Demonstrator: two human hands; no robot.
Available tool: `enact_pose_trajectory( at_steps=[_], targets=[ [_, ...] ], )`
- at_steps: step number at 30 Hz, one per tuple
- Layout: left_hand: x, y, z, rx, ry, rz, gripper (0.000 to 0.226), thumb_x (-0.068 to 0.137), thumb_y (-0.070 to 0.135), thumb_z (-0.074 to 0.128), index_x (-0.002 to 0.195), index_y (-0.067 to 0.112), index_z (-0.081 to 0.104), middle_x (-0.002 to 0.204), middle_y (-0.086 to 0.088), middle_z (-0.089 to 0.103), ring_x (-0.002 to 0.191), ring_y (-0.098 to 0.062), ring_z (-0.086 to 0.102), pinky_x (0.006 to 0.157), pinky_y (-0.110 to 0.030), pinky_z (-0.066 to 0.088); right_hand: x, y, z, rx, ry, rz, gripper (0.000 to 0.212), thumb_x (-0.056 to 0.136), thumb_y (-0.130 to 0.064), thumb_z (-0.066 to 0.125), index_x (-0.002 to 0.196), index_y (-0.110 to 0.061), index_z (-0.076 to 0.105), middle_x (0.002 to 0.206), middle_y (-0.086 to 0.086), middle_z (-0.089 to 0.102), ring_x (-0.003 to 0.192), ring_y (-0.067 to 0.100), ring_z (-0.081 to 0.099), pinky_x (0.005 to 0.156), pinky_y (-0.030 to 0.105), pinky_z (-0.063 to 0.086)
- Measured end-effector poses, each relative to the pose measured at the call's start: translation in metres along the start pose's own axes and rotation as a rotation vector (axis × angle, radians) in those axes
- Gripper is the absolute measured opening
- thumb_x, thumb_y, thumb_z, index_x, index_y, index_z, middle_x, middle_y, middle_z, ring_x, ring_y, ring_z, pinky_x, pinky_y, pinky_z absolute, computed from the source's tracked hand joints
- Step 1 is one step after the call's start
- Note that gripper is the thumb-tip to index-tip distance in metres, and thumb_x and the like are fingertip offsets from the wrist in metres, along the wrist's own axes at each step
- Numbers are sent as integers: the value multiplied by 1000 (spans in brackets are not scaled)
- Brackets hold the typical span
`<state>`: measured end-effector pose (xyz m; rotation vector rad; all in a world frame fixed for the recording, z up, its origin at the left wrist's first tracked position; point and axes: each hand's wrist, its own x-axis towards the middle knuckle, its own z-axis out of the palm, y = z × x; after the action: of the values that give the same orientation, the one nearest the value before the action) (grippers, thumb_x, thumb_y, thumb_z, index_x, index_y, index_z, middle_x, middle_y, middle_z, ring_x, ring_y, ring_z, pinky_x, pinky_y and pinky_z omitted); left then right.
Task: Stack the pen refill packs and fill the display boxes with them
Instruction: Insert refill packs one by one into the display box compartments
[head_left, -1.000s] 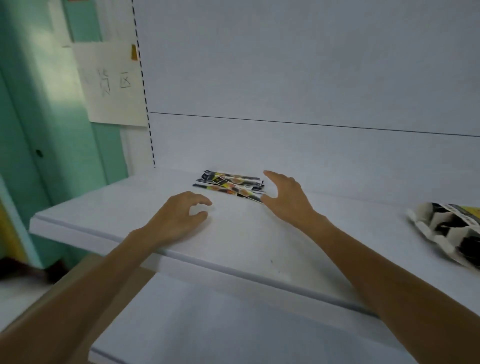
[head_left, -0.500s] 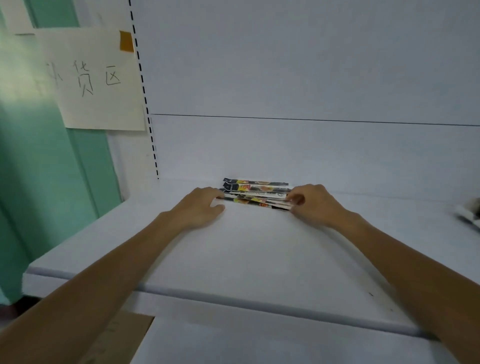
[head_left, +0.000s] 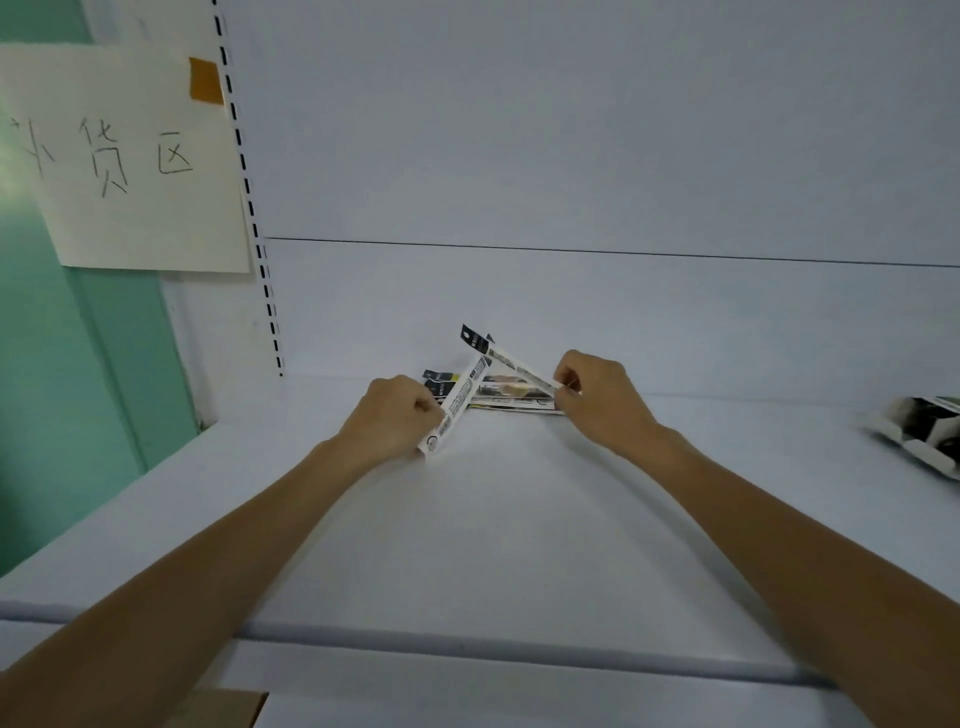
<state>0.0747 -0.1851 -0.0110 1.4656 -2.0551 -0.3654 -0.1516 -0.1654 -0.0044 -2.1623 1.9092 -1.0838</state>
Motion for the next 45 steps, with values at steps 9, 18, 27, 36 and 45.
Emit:
enact_pose_trajectory(
  at_steps=[9, 18, 27, 36, 45],
  targets=[
    [-25, 32, 16, 33, -203, 228, 14, 87, 24, 56, 82, 18, 67, 61, 15, 49, 57, -1, 45, 54, -18, 31, -14, -42, 30, 226, -283, -116, 11, 91, -14, 47, 95, -11, 56, 88, 3, 63, 76, 13, 53, 60, 14, 36],
    [-19, 5, -10, 330, -101, 248, 32, 90, 32, 53, 120, 24, 58, 120, 5, 58, 111, -17, 49, 90, -32, 37, 4, -17, 28, -159, -124, -190, 26, 93, -32, 48, 102, -16, 65, 100, -1, 63, 95, 16, 53, 82, 33, 41],
    [-24, -5, -9, 342, -168, 279, 22, 90, 44, 50, 98, 28, 63, 87, 13, 53, 79, -5, 48, 73, -24, 32, 16, 0, 30, -625, -174, -205, 30, 89, -8, 41, 115, -14, 55, 106, 6, 56, 103, 24, 47, 76, 31, 30],
    [-28, -7, -6, 414, -1, 330, 84, 75, 57, 63, 141, 21, 26, 147, 2, 22, 135, -16, 17, 107, -31, 22, 2, -18, 15, -243, -277, -252, 22, 90, -26, 53, 96, -12, 70, 95, 1, 62, 92, 16, 56, 77, 29, 44],
    [-29, -6, -6, 373, -240, 265, 58, 89, 51, 48, 140, 27, 34, 137, 5, 45, 123, -15, 42, 98, -31, 33, -16, -26, 17, -212, -466, -269, 22, 87, -46, 55, 99, -30, 64, 100, -12, 62, 89, 7, 51, 78, 27, 42]
  ],
)
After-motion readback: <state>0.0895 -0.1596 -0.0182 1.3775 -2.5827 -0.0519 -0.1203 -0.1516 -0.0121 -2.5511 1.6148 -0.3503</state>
